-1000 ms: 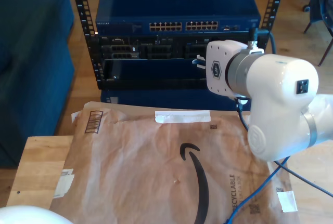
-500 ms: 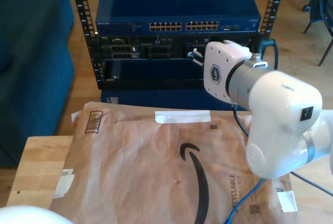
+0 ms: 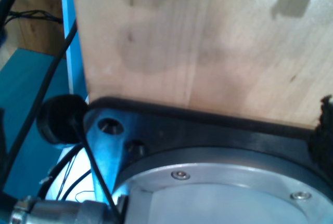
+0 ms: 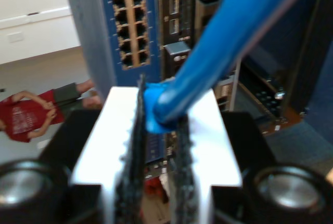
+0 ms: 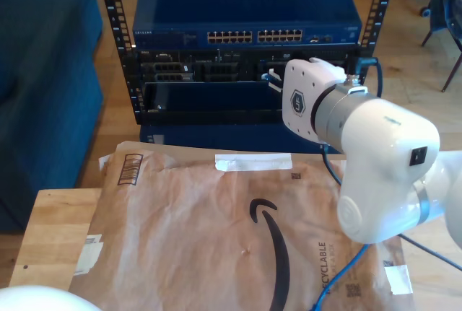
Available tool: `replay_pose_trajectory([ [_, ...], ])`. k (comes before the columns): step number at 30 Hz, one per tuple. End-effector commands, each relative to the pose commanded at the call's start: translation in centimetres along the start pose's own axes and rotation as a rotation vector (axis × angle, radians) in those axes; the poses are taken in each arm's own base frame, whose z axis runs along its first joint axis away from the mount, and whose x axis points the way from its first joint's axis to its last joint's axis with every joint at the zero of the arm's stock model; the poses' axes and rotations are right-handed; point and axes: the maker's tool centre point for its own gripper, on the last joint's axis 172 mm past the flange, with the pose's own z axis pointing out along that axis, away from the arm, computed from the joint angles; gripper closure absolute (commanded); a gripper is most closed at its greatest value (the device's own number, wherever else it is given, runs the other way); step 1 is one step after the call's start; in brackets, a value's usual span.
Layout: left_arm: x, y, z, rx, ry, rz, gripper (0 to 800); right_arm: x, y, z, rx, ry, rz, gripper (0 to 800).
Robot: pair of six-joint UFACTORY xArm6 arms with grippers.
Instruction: Grab the cable and plug it in
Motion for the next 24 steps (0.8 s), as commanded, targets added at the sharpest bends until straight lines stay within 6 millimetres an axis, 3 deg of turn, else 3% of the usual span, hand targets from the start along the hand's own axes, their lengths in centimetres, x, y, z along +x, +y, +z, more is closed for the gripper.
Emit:
replay_pose_trajectory([
  [6,0.0,0.0,0.0,0.0,0.0,0.0,0,0.9,1.1,0.4,0.005,0.015,0.012,800],
  [10,0.0,0.0,0.0,0.0,0.0,0.0,0,2.0,0.8,0.5,0.066,0.042,0.045,800],
  [18,0.0,0.0,0.0,0.0,0.0,0.0,0,6.2,0.8,0.6,0.197,0.185,-0.023,800],
  [24,0.0,0.0,0.0,0.0,0.0,0.0,0,6.1,0.8,1.7,0.265,0.235,-0.055,800],
])
